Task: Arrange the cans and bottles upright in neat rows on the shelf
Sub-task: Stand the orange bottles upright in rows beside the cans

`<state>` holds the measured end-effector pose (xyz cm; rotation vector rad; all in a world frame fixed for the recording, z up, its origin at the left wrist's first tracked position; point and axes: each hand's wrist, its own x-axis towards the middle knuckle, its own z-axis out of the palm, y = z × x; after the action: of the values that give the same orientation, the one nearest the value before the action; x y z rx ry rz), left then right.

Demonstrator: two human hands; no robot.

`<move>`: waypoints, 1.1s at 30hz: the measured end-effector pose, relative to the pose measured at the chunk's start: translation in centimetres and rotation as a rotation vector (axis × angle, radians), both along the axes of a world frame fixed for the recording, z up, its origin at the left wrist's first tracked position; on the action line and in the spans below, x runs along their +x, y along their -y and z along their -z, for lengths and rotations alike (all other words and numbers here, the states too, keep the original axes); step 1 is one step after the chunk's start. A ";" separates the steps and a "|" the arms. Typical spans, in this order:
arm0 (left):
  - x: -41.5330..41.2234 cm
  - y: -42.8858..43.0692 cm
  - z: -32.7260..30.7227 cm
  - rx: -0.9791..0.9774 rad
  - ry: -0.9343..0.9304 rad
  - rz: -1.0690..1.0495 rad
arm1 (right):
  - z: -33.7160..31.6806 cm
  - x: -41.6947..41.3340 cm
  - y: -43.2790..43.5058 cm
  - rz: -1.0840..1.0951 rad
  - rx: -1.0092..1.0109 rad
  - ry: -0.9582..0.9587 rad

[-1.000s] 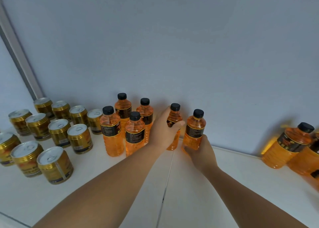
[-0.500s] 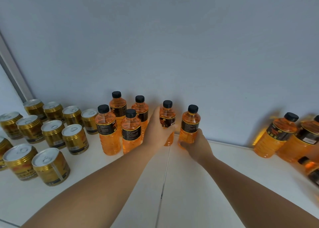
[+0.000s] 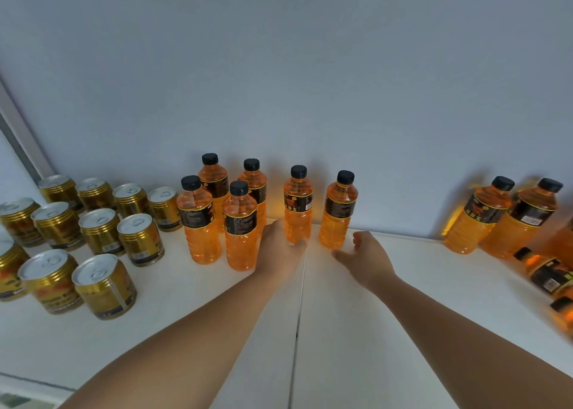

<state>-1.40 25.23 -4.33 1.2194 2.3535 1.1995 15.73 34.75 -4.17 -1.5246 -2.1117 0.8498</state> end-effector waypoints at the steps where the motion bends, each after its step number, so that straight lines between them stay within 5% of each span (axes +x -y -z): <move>1: 0.3 0.4 0.0 -0.016 0.007 -0.002 | 0.0 0.5 0.4 -0.002 0.010 0.009; 12: 9.4 5.1 -0.6 -0.049 0.124 0.204 | 0.1 13.0 5.9 0.080 0.097 -0.055; 24: 28.4 7.2 -0.2 -0.051 0.097 0.558 | 0.8 32.1 16.0 0.375 0.175 -0.136; 33: 34.7 5.6 -1.2 -0.088 0.095 0.741 | 0.1 39.4 18.8 0.557 0.225 -0.141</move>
<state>33.31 19.58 -3.09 1.7260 1.6077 0.8544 55.15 15.97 -4.29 -1.7399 -1.5018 0.4809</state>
